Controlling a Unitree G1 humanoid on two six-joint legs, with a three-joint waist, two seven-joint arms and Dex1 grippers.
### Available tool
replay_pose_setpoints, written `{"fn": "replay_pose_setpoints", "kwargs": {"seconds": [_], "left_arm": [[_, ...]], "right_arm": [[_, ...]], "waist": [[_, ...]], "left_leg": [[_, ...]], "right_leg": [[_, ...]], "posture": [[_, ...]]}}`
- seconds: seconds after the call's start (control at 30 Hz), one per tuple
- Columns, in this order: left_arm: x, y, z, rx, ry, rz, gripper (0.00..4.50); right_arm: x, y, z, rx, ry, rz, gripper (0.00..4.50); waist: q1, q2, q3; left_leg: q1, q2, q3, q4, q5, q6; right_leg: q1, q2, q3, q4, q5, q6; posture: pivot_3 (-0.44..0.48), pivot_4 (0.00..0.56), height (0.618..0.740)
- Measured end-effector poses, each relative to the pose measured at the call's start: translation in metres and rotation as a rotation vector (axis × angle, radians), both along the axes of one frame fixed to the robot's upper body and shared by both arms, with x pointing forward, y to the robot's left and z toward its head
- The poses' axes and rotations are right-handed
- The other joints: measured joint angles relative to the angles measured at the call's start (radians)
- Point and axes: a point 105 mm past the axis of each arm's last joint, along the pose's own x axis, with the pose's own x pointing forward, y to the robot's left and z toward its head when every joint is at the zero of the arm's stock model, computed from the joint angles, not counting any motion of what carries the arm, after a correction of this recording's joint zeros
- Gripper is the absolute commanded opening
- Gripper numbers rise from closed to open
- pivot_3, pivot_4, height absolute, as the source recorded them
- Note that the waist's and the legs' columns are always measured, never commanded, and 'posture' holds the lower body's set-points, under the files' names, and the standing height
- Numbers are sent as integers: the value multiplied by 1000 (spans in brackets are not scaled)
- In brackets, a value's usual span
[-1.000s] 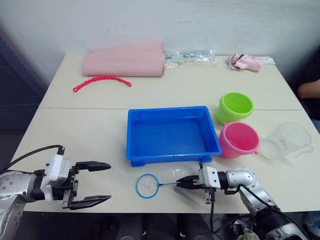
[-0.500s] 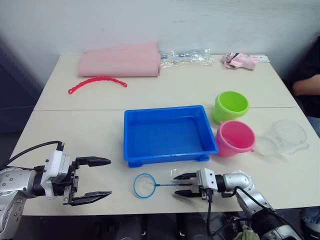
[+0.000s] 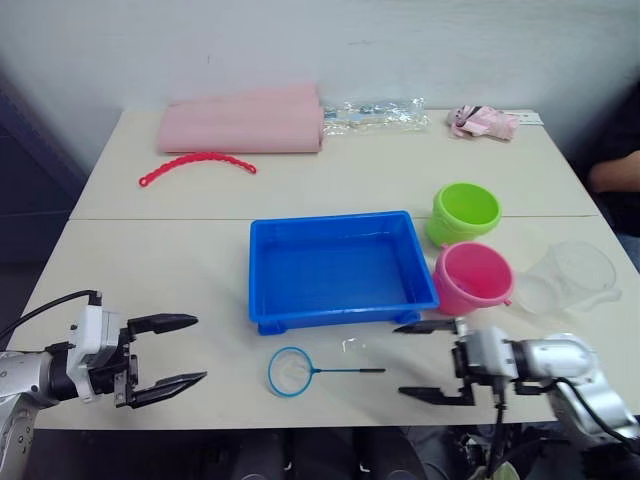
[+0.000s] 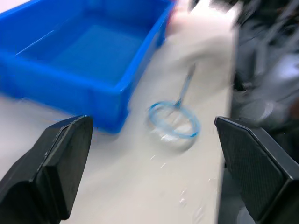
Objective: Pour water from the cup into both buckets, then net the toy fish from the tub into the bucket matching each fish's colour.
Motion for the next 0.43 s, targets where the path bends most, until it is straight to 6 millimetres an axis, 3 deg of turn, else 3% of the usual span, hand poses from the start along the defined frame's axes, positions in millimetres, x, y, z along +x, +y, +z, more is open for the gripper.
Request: {"fn": "replay_pose_setpoints", "kwargs": {"seconds": [0.07, 0.13, 0.27, 0.43], "left_arm": [[-2, 22, -16, 74, 30, 126, 4500], [2, 31, -18, 80, -3, 187, 4500], [6, 47, -28, 110, -39, 256, 4500], [14, 56, -30, 137, -79, 308, 4500]], "right_arm": [[-9, -23, 25, -6, -61, -60, 4445], [-13, -49, 42, -54, -69, -153, 4445], [-8, -82, 52, -91, -78, -276, 4445], [-1, -102, 50, -103, -72, -356, 4445]], "waist": [[3, 0, 0], [5, -2, -1], [15, -3, -2], [20, -3, -2]], "left_leg": [[0, 0, 0, 0, -1, 1], [1, 1, 0, 1, -2, 2], [1, 1, 1, 1, -5, 7], [1, 0, 1, 0, -5, 7]], "right_leg": [[1, 0, 0, -1, 0, 0], [2, -1, 0, -1, 0, 0], [1, -2, 0, -1, 0, -1], [1, -2, 0, -1, 0, -1]], "posture": [[0, 150, 740], [0, 150, 740], [0, 150, 740], [0, 150, 740]]}}
